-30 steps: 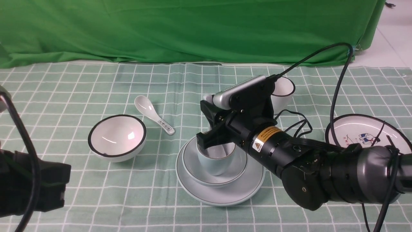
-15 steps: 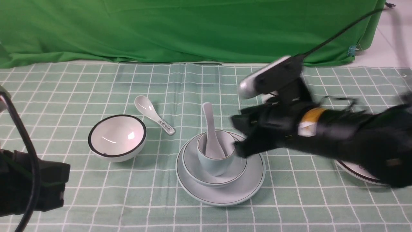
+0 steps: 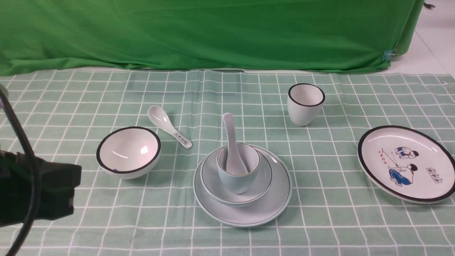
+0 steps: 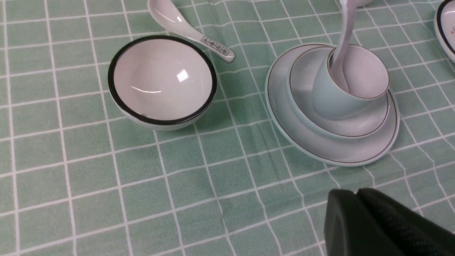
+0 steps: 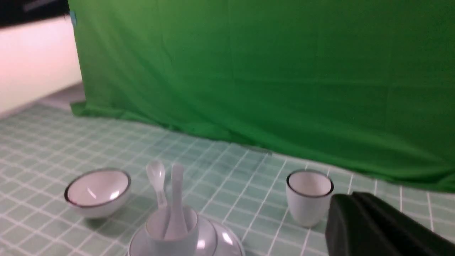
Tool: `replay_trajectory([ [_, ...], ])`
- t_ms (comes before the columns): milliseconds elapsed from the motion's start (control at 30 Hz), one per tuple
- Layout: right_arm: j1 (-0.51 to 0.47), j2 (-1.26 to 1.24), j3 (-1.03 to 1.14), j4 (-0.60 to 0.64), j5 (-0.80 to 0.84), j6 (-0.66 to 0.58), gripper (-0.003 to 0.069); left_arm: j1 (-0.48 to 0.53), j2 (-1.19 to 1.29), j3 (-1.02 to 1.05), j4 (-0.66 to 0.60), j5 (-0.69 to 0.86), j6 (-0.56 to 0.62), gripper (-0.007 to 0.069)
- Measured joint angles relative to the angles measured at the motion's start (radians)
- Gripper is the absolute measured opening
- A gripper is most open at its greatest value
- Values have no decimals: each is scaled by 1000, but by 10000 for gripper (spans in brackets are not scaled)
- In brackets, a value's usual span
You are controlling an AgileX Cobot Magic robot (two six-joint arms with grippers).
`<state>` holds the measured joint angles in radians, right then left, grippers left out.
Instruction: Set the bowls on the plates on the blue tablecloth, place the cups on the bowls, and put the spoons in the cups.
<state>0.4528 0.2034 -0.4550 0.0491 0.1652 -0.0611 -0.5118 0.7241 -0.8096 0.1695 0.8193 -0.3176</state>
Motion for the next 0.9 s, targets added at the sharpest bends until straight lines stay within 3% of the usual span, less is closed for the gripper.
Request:
replay_trajectory([
  [267, -1, -202, 180, 0, -204, 1, 52, 0, -69, 51, -15, -44, 34, 8],
  [567, -1, -204, 181, 0, -206, 1, 124, 0, -422, 319, -25, -173, 39, 10],
  [900, -1, -204, 181, 0, -204, 1, 150, 0, -470, 388, -26, -208, 40, 10],
])
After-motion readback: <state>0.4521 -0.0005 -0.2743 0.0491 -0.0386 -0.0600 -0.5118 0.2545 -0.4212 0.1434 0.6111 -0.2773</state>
